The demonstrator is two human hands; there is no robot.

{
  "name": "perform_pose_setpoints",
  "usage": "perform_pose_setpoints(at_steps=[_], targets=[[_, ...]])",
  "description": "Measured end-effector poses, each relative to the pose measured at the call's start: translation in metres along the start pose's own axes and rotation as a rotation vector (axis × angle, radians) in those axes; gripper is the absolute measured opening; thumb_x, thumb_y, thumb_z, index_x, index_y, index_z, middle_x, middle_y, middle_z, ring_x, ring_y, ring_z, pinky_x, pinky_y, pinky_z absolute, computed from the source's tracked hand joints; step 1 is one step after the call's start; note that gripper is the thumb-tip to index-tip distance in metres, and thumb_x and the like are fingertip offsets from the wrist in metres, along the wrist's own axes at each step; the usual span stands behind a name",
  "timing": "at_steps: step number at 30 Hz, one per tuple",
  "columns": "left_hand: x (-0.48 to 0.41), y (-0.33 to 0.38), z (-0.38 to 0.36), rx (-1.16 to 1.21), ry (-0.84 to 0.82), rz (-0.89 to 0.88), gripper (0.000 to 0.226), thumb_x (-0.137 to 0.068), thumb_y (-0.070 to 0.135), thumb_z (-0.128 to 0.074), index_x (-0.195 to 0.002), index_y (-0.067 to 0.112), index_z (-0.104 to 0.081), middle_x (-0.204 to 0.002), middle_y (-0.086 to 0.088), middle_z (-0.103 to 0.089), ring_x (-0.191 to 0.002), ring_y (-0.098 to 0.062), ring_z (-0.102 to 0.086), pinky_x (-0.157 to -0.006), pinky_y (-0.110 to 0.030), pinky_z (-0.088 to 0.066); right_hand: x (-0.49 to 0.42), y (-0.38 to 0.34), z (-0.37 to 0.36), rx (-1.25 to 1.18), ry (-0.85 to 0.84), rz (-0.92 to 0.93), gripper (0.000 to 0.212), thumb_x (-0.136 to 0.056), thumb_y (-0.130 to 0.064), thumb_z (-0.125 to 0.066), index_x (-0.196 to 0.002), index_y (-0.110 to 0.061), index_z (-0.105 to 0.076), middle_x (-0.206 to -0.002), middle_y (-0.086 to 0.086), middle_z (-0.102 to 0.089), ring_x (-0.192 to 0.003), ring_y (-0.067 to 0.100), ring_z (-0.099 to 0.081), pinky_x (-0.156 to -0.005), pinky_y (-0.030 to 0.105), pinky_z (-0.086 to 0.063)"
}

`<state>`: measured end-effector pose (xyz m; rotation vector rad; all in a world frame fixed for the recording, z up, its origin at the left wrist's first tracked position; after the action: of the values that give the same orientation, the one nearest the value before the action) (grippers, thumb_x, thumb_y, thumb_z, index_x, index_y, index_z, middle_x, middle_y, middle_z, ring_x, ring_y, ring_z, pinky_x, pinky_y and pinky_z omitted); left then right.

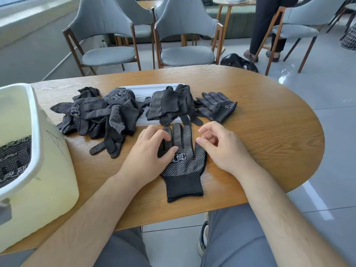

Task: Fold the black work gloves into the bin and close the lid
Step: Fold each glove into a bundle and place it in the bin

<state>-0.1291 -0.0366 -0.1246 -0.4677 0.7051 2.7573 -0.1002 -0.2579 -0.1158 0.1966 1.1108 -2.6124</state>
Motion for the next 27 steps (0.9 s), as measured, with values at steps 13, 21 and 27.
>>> perform_pose_setpoints(at_steps=[13,21,27], targets=[[0.032,0.031,0.024,0.033,0.027,-0.355,0.021,-0.100,0.028,-0.062,-0.105,0.011,-0.073,-0.117,0.001,-0.065,-0.114,-0.020,-0.061,-0.100,-0.034,-0.047,-0.001,0.000,0.000,0.043,0.034,0.049,0.015,-0.094,-0.034,-0.066,-0.108,-0.031,-0.067,-0.095,-0.020,-0.055,-0.085,-0.001,-0.056,-0.084,0.027,-0.047],[0.045,0.021,0.010,0.011,-0.170,-0.342,0.031,-0.103,0.037,-0.054,-0.127,0.024,-0.070,-0.137,0.010,-0.059,-0.132,-0.011,-0.051,-0.113,-0.027,-0.038,0.006,-0.012,0.008,0.002,0.148,0.246,0.013,-0.091,-0.017,-0.073,-0.098,-0.027,-0.077,-0.104,-0.009,-0.062,-0.106,0.015,-0.057,-0.093,0.033,-0.049],[0.045,0.023,0.011,0.004,-0.154,-0.325,0.028,-0.103,0.034,-0.055,-0.125,0.023,-0.069,-0.133,0.007,-0.057,-0.124,-0.016,-0.054,-0.102,-0.035,-0.045,0.045,-0.023,-0.009,0.174,-0.034,0.376,0.020,-0.089,-0.032,-0.065,-0.105,-0.032,-0.078,-0.104,-0.014,-0.061,-0.102,0.015,-0.055,-0.090,0.039,-0.048]])
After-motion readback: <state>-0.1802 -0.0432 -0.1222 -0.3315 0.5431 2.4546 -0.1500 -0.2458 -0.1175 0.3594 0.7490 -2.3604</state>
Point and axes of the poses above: each hand's wrist, its own x-axis away from the middle knuckle, its own z-axis out of the back of the hand, y = z × x, the point moved 3 cm from there along -x, towards the middle knuckle
